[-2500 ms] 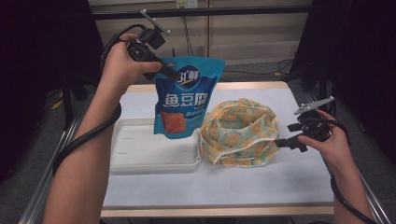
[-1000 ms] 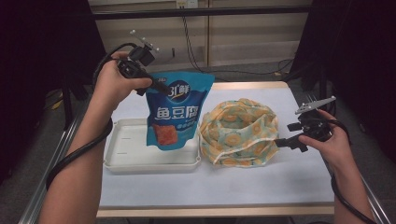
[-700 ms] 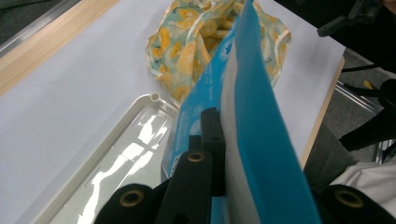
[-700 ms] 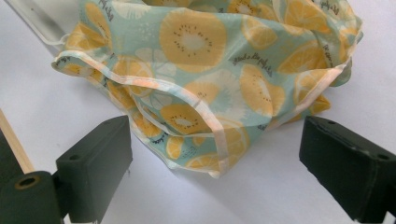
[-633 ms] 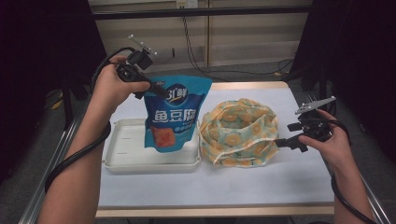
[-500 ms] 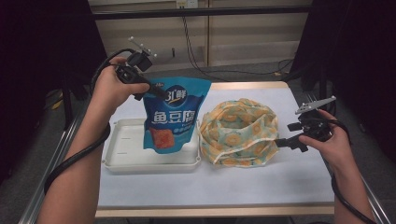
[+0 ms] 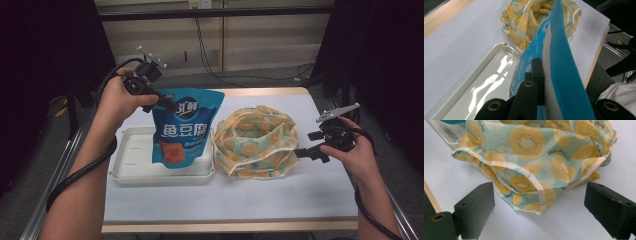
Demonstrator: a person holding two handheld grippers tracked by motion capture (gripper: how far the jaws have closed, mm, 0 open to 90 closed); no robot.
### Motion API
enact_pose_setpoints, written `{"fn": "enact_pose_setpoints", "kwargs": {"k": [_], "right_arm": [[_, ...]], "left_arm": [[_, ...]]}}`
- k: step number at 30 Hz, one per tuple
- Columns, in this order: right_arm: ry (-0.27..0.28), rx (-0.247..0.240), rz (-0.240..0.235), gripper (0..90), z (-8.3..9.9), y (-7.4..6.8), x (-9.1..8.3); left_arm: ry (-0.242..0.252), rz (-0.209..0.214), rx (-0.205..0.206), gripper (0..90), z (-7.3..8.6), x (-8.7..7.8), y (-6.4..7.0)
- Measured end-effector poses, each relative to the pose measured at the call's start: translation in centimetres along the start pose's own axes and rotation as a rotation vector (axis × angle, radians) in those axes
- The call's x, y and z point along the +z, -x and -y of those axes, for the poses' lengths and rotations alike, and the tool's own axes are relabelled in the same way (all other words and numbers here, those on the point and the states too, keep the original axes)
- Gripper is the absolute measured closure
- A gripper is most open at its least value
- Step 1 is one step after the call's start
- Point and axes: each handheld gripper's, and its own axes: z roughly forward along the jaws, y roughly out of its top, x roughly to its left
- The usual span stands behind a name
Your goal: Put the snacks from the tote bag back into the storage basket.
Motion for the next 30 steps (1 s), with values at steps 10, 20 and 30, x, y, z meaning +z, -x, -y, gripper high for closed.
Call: {"fn": "enact_pose_setpoints", "kwargs": {"k": [10, 20, 30], "right_arm": [[0.000, -0.005, 0.006, 8.9, 0.0, 0.0, 0.1], [0.001, -0.005, 0.004, 8.9, 0.0, 0.0, 0.1], [0.001, -0.002, -0.001, 8.9, -0.1, -0.1, 0.1]], "left_arm": [[-0.001, 0.010, -0.001, 90.0, 0.4, 0.2, 0.1], [0.004, 0.013, 0.002, 90.0, 0.6, 0.5, 0.2], [0.003, 0.022, 0.016, 90.0, 0.3, 1.2, 0.4]]}}
